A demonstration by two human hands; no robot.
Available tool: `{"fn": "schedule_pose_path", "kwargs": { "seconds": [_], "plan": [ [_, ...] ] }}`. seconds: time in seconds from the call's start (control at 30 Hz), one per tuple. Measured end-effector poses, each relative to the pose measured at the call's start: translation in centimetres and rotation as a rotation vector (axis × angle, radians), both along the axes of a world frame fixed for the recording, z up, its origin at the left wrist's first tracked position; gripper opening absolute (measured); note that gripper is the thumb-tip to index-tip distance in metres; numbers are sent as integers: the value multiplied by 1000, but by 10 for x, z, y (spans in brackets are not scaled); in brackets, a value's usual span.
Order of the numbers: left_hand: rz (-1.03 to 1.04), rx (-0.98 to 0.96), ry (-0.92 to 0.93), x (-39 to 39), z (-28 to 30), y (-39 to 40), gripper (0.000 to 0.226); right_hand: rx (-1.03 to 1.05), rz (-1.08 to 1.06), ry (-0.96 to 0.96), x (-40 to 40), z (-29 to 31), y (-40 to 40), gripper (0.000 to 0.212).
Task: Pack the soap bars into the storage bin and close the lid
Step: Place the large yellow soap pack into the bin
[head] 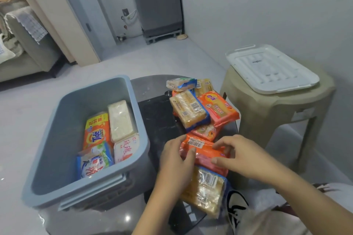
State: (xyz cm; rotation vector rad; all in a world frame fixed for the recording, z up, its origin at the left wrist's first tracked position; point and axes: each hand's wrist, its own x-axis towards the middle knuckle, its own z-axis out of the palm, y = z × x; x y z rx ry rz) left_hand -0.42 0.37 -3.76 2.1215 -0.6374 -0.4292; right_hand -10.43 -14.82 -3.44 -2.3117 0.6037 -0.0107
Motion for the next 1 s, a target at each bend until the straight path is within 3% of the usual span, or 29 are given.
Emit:
{"fn": "schedule_pose_path", "kwargs": {
  "seconds": [0.23, 0.57, 0.8, 1.0],
  "plan": [
    [-50, 118, 35, -6, -9, 18, 52, 132, 44, 85, -10, 1, 12, 71],
    [-22, 197, -18, -12, -8, 27, 48, 400, 14, 118, -19, -4, 24, 94],
    [67, 26, 105, -16, -5, 33, 42, 589, -80, 14, -27, -12, 29, 93],
    [91, -150, 144, -18, 9, 31, 37, 693, -134, -55, -35, 0, 21, 69]
  ]
}}
